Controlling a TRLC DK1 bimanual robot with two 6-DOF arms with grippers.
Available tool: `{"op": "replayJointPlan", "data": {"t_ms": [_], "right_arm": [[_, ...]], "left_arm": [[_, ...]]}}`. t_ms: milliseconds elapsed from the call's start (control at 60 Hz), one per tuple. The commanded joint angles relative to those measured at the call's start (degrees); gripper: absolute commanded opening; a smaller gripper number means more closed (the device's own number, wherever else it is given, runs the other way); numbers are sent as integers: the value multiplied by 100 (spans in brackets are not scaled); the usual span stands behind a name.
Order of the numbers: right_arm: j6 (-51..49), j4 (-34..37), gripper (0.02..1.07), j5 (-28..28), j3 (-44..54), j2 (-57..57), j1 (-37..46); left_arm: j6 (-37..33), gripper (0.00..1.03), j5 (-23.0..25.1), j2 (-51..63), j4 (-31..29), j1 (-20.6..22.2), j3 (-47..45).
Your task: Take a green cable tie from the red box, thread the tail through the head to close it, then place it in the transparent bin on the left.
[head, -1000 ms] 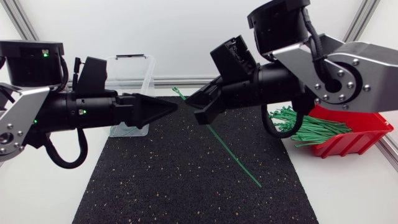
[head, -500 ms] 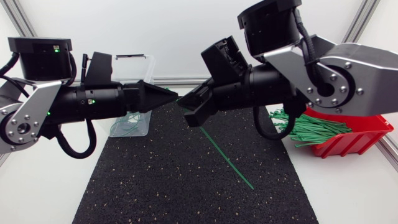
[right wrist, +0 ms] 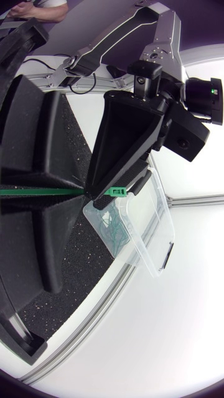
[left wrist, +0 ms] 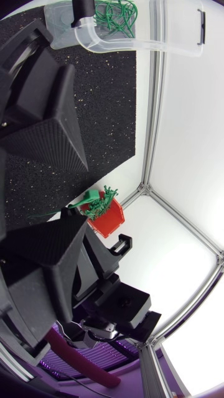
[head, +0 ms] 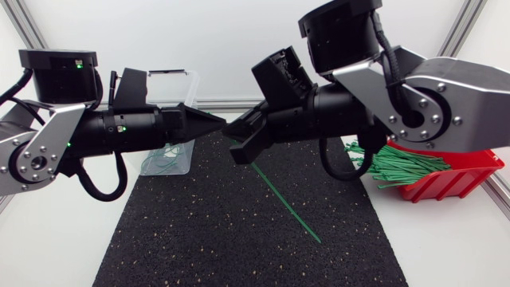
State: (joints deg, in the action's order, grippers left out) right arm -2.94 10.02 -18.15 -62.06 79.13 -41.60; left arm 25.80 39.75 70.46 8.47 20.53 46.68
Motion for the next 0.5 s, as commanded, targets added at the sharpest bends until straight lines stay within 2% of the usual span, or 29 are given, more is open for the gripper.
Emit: {"op": "replayJointPlan", "data": {"t_ms": [0,67,317,483], "right_arm": [[118,-106,8,13,-43,120,-58],[118,-106,8,13,-43,146,-76],[127,-176,8,57,1,137,-85],[127,-237,8,75,36,129,-102]], "left_arm": [[162,42,-11,100,102,-50,149],[162,41,-2,100,102,-50,149],[171,24,24,100,164,-32,114],[180,23,112,100,164,12,105]]}}
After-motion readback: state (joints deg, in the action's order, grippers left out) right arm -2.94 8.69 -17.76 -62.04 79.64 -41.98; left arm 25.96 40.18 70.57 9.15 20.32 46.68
